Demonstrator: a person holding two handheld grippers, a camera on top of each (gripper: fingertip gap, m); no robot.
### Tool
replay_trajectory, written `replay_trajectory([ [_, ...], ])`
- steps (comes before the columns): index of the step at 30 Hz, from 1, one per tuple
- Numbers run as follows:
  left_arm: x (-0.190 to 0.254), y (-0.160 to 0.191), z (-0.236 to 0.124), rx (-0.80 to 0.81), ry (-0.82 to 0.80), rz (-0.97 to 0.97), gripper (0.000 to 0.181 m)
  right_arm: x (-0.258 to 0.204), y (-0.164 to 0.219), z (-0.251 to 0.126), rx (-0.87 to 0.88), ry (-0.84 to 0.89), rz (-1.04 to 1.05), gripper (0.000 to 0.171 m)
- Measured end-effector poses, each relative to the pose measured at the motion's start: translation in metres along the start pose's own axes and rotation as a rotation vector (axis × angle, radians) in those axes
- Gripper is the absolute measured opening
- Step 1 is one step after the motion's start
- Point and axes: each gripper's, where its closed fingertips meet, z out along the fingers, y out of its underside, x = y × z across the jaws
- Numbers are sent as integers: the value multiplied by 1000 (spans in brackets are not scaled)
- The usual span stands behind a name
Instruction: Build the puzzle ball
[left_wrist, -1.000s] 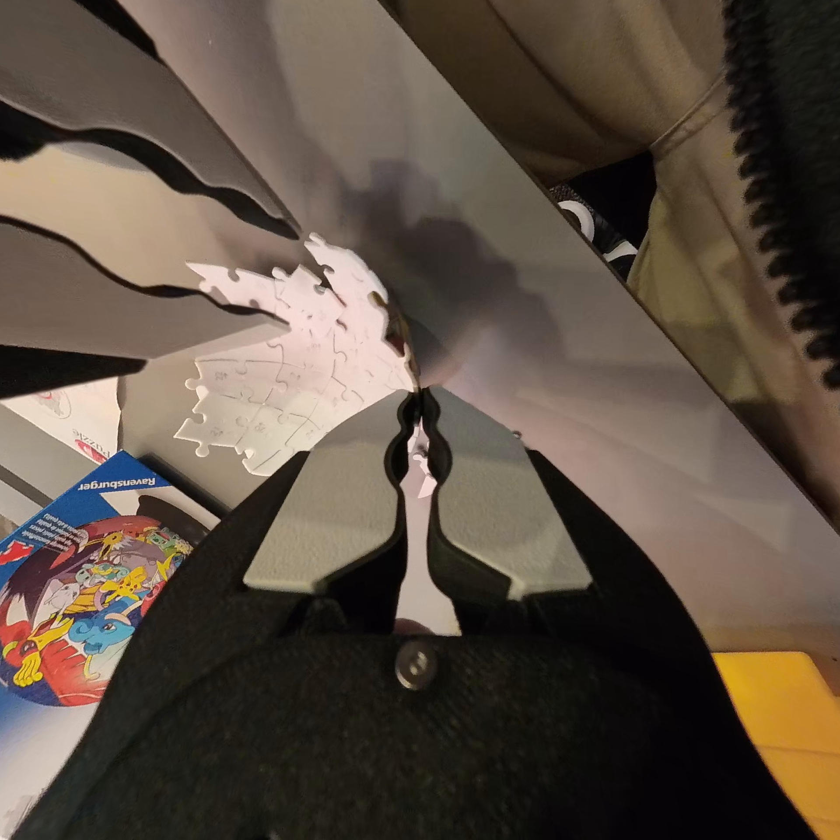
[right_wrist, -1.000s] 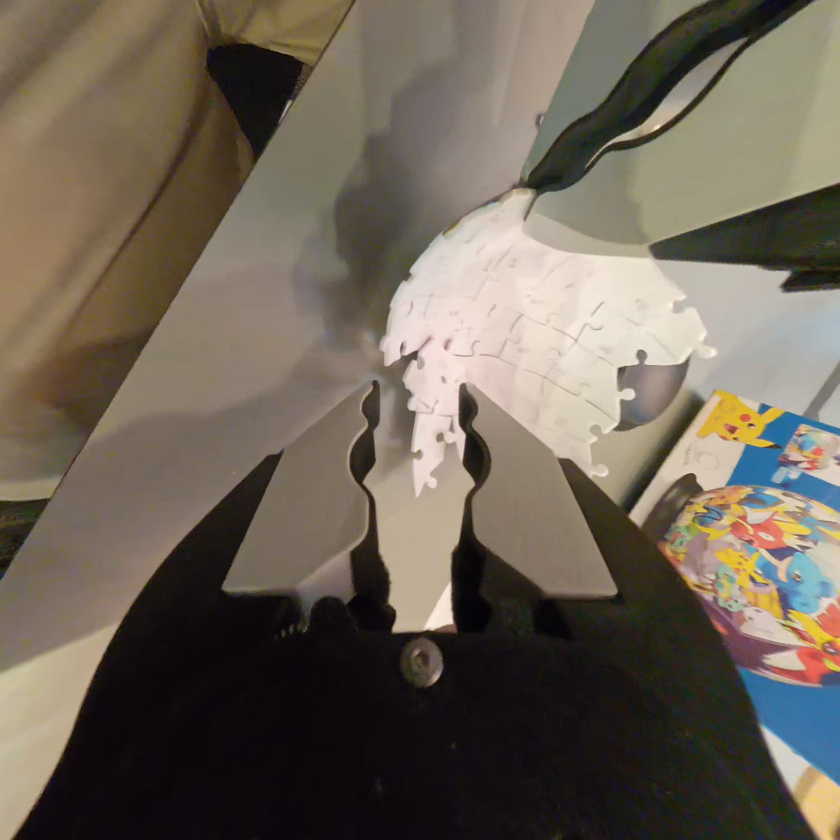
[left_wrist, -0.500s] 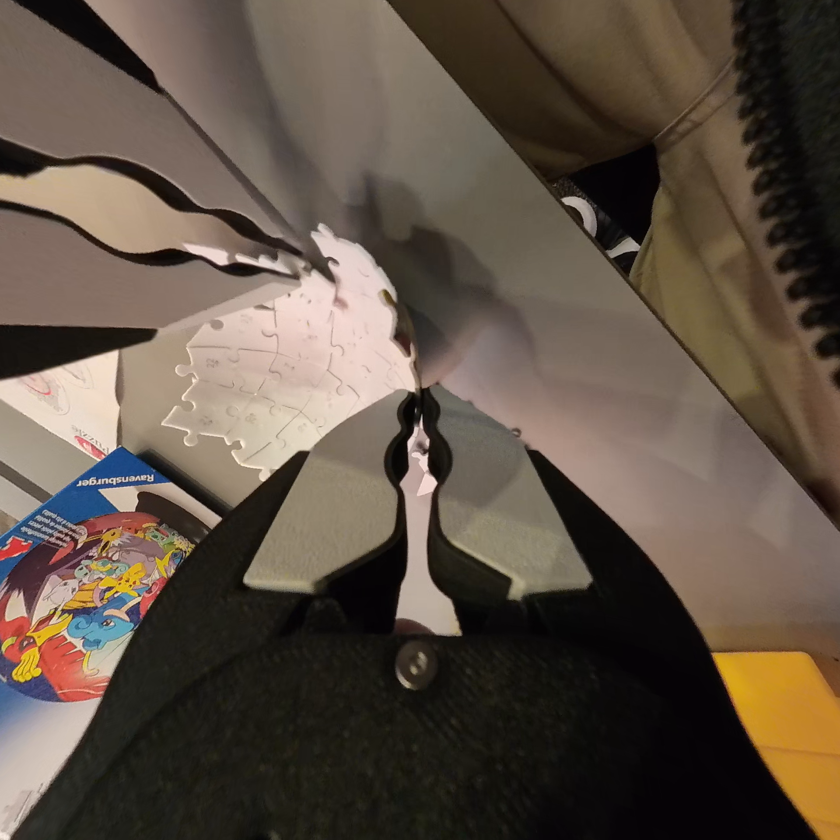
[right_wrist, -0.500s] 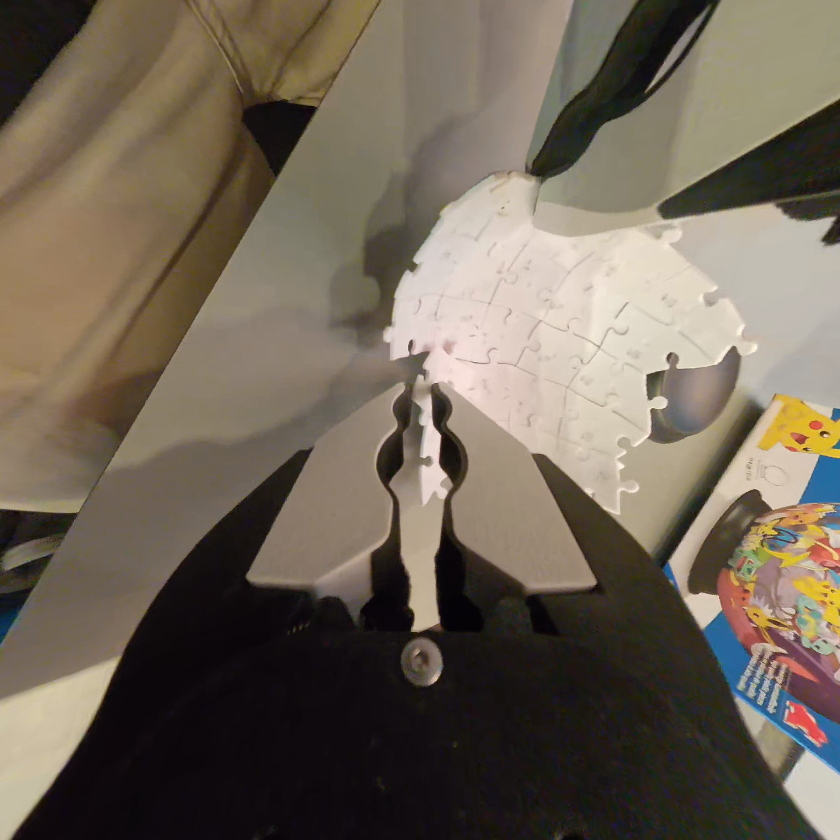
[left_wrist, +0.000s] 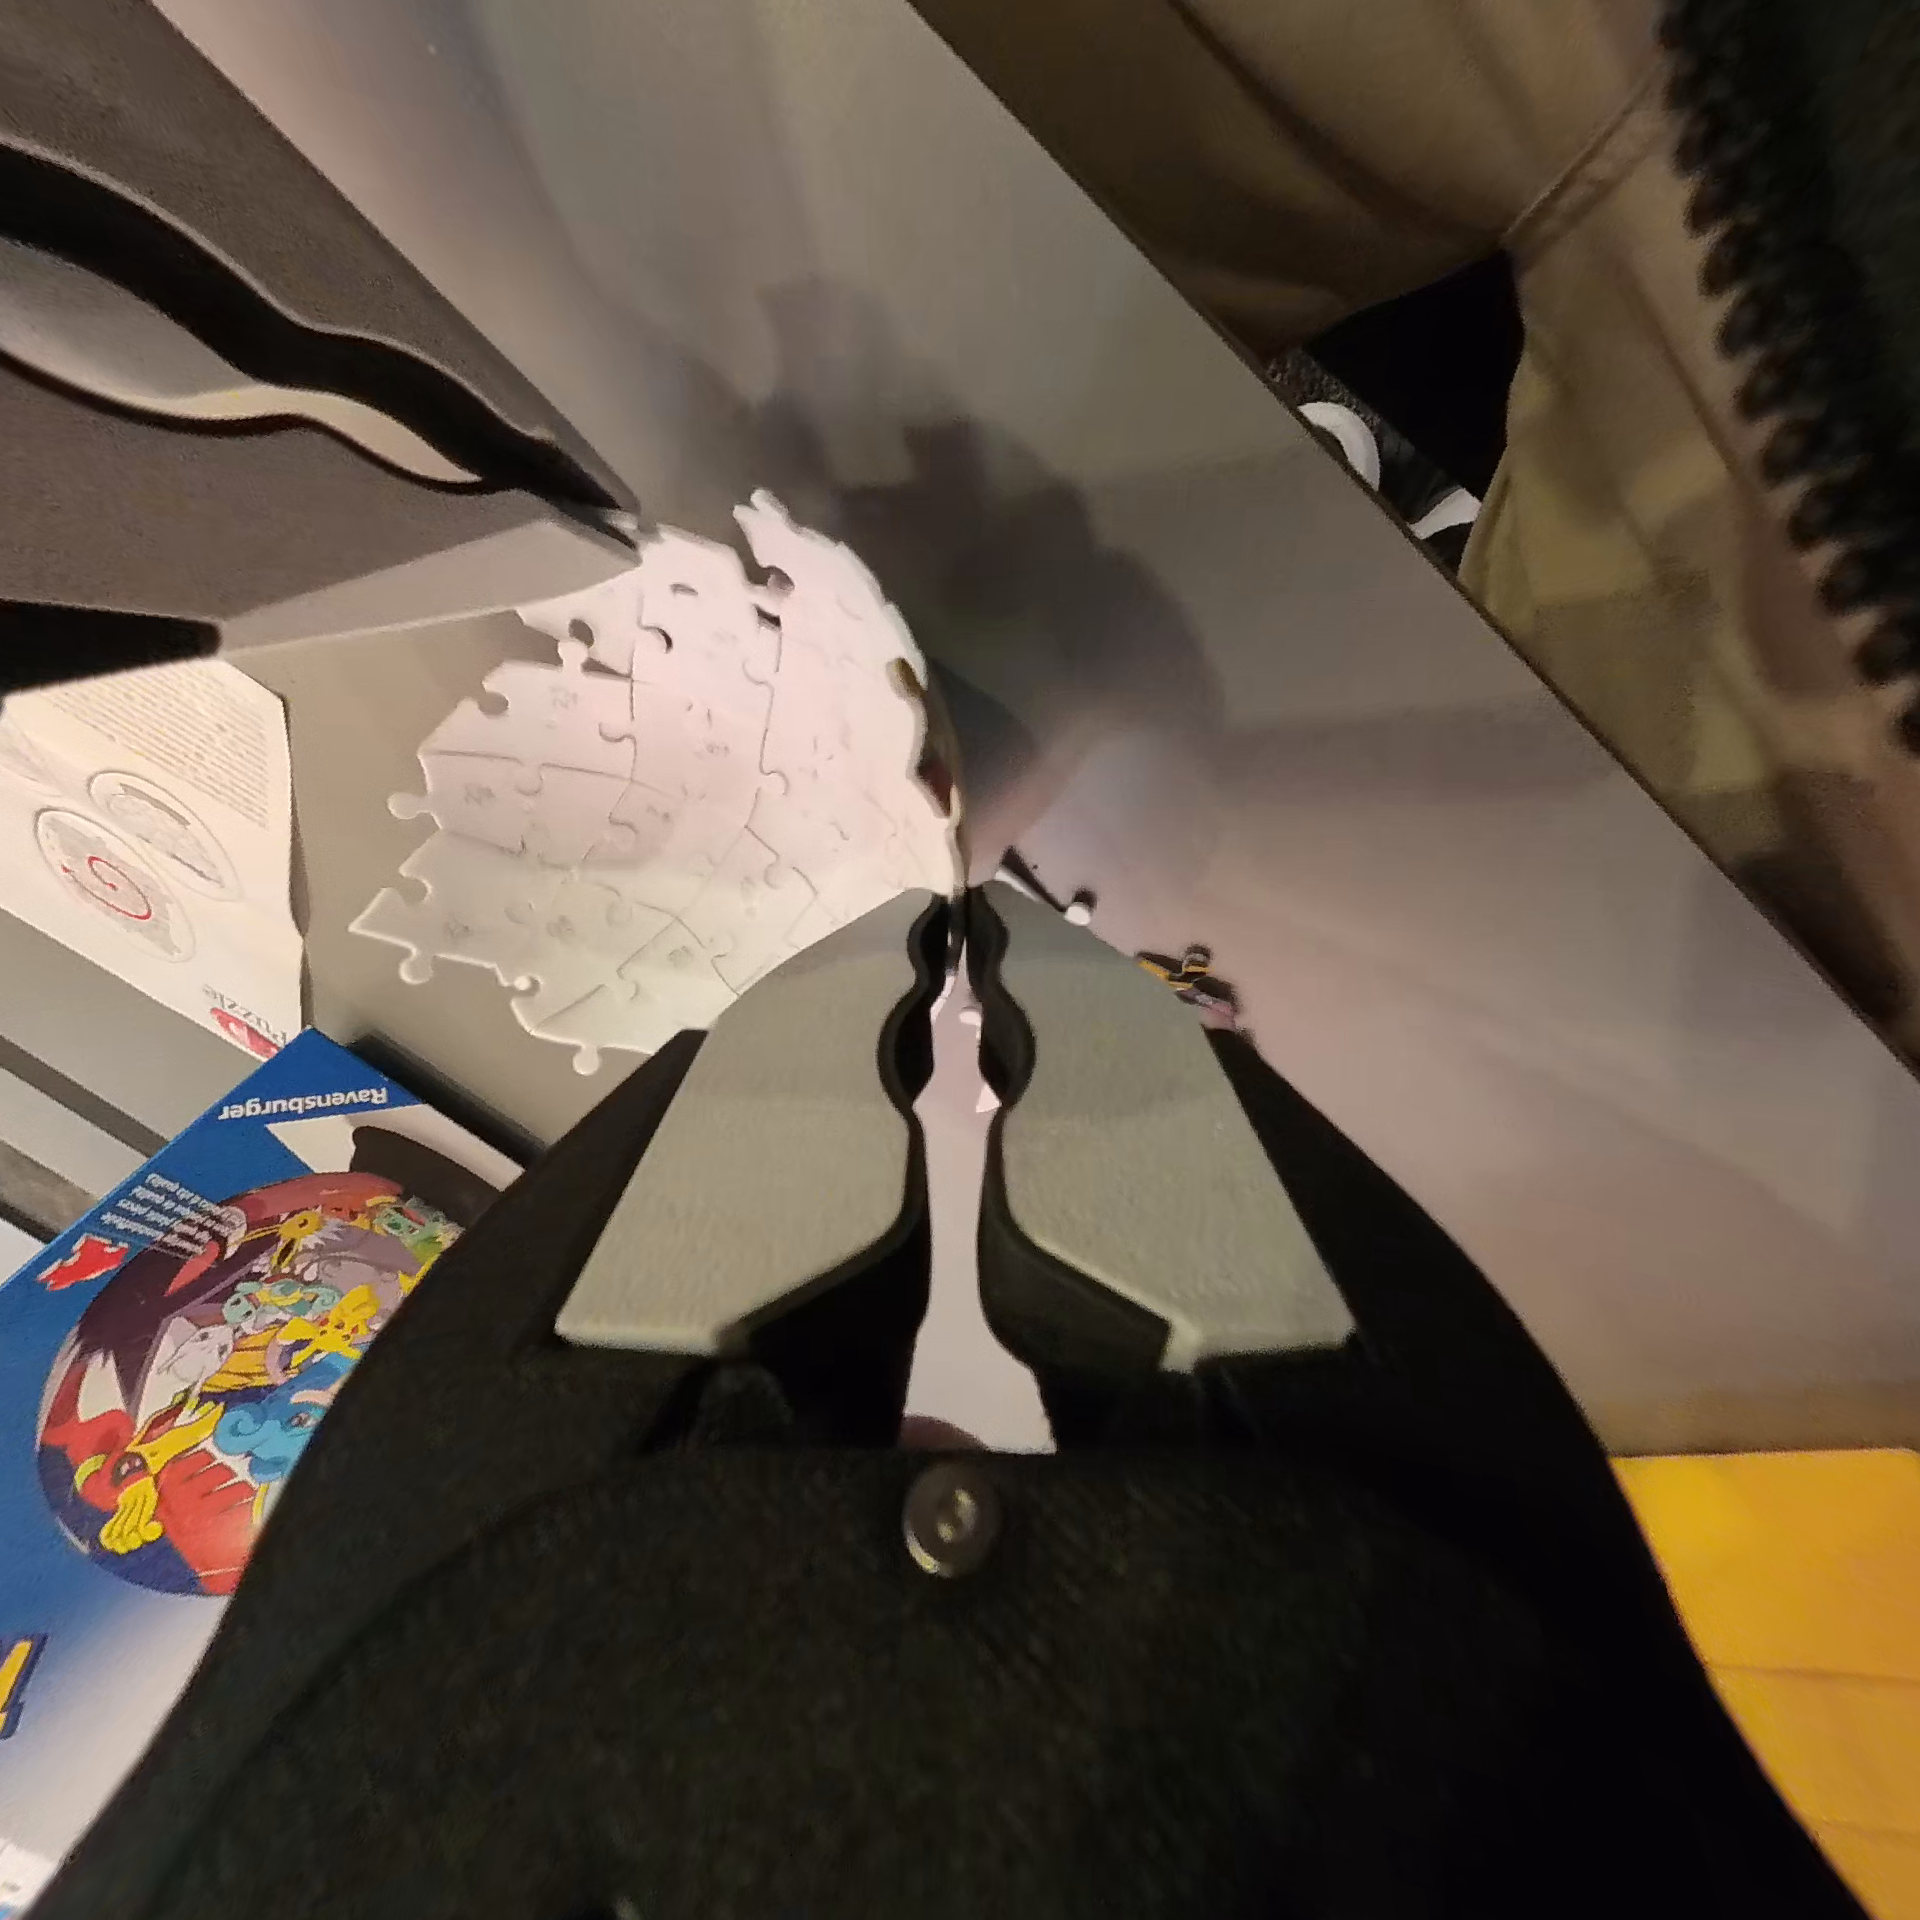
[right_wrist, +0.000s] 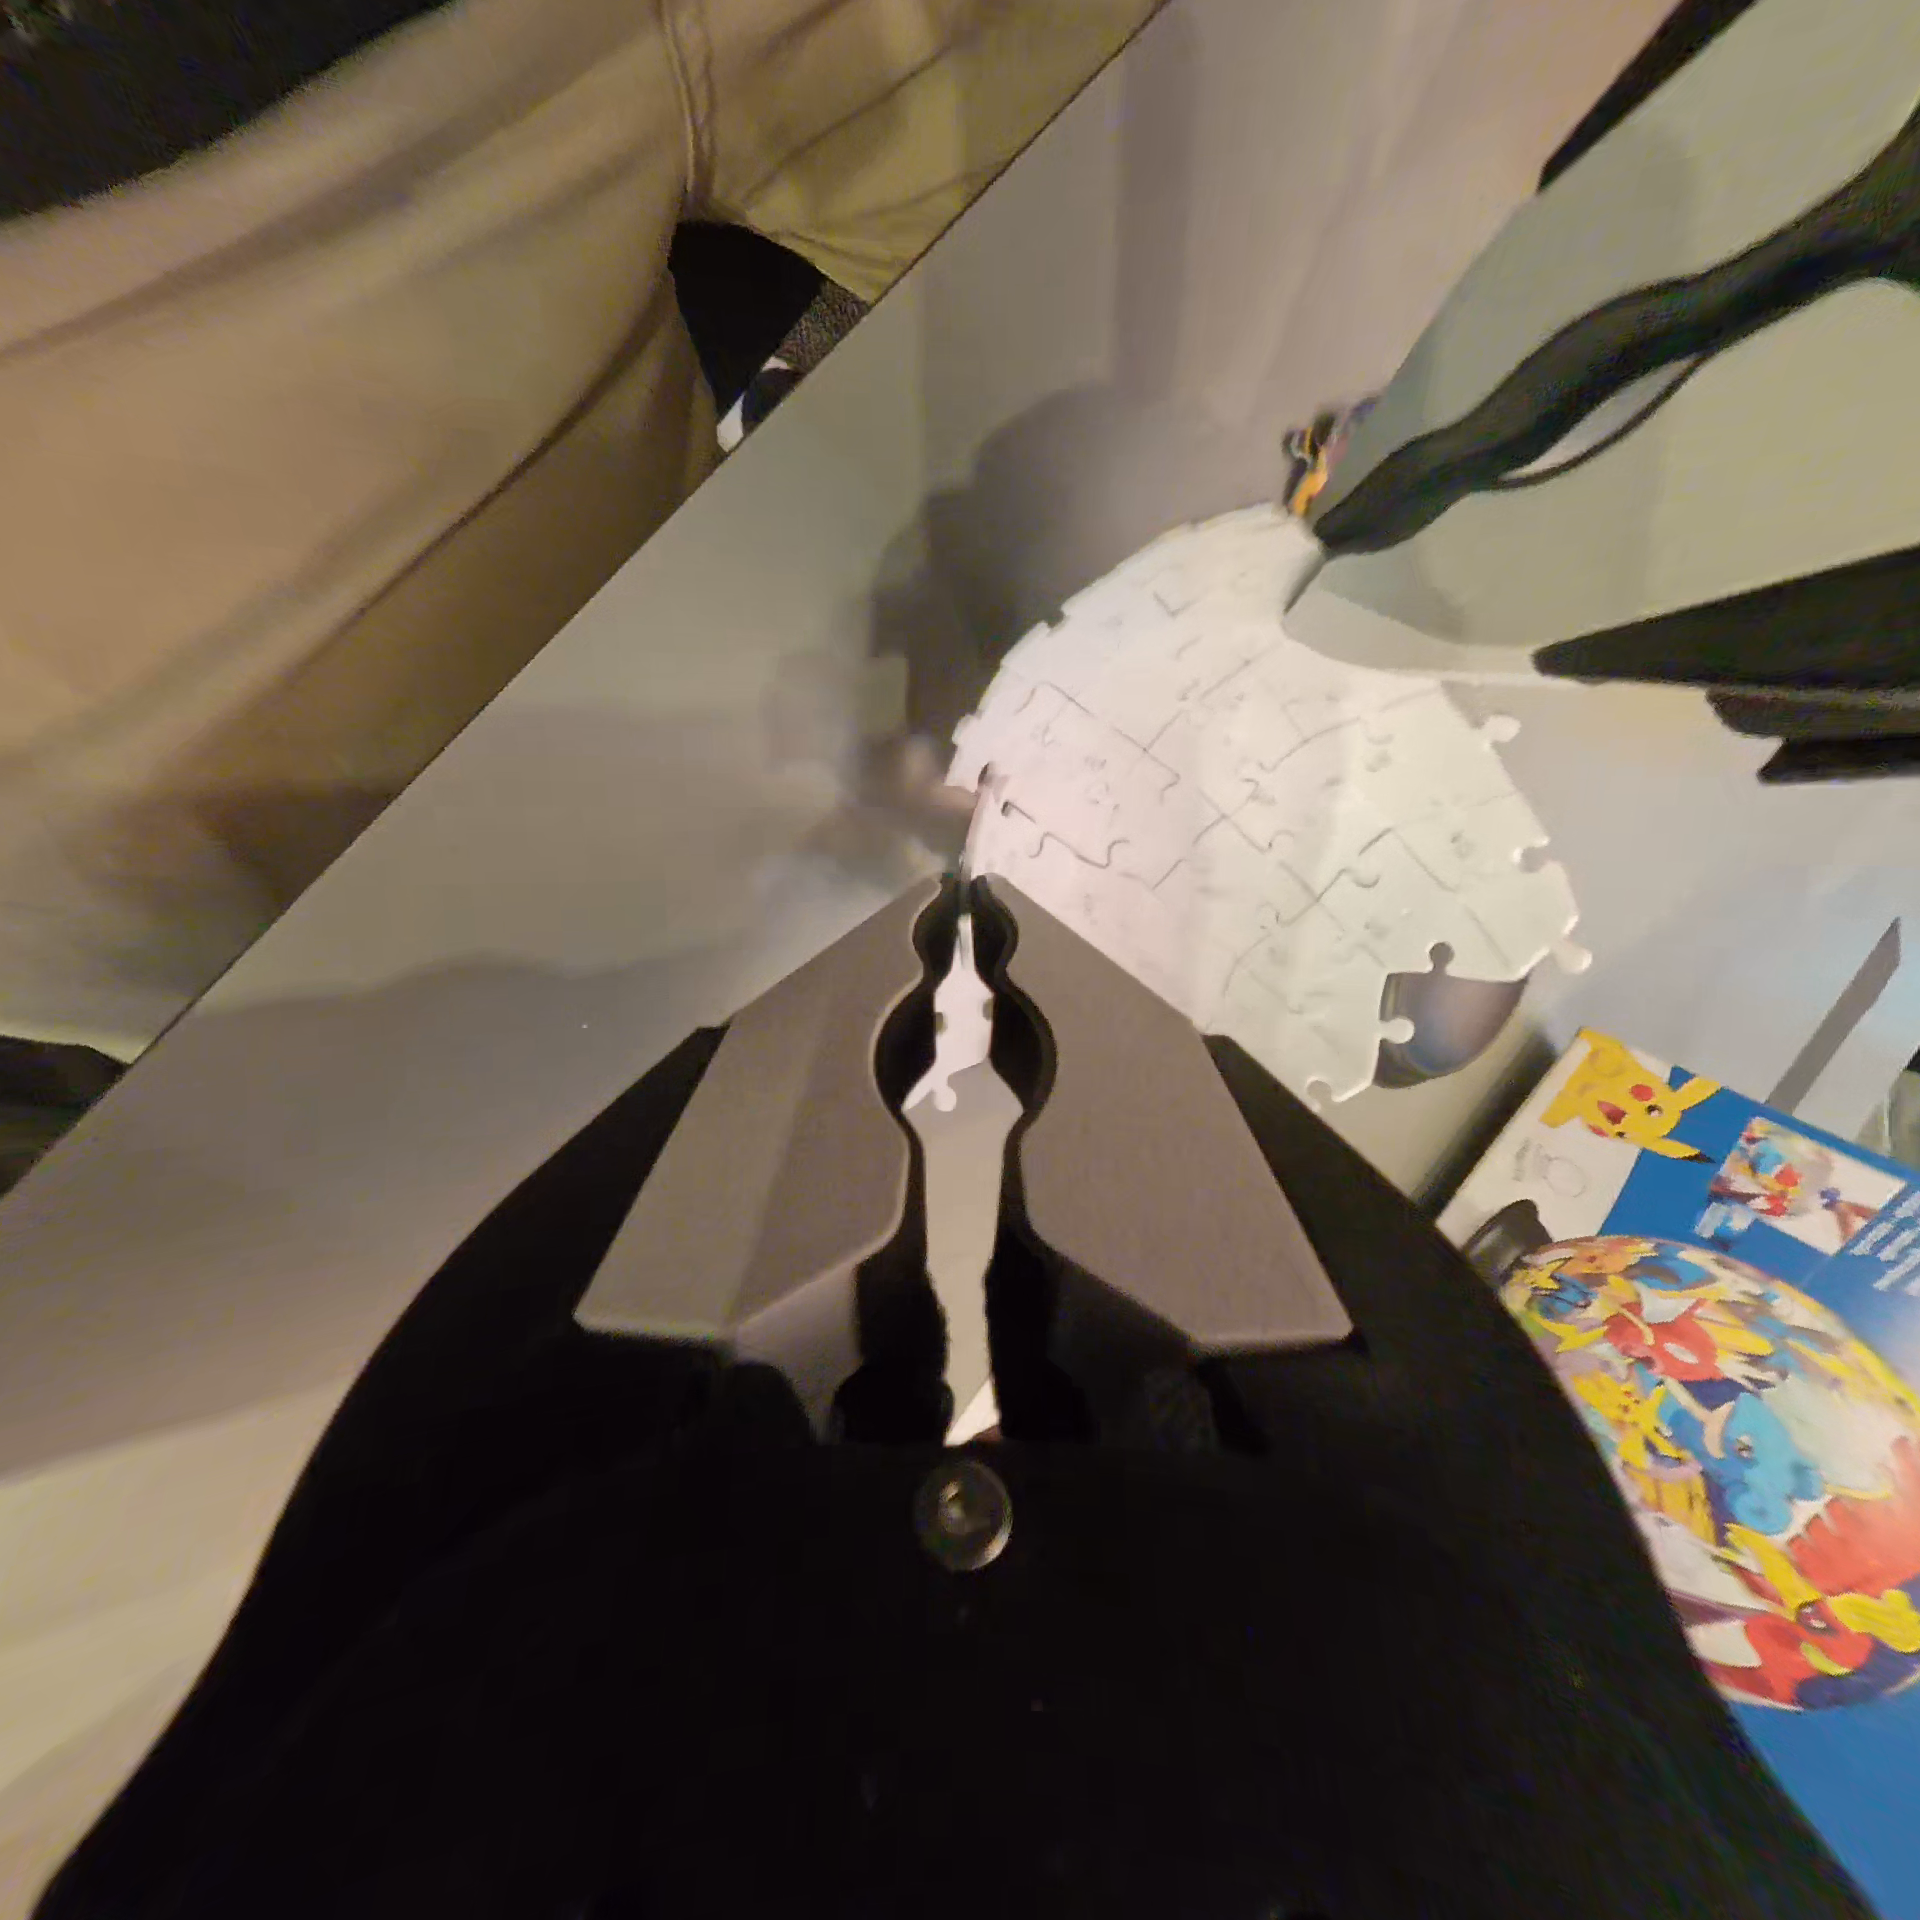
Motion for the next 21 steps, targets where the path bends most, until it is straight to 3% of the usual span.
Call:
replay_trajectory([
  [1, -1, 0, 0, -1, -1, 4, 3, 1, -1, 0, -2, 2, -12, 0],
  [21, -5, 8, -1, -38, -8, 108, 4, -2, 1, 10, -18, 7, -151, 2],
])
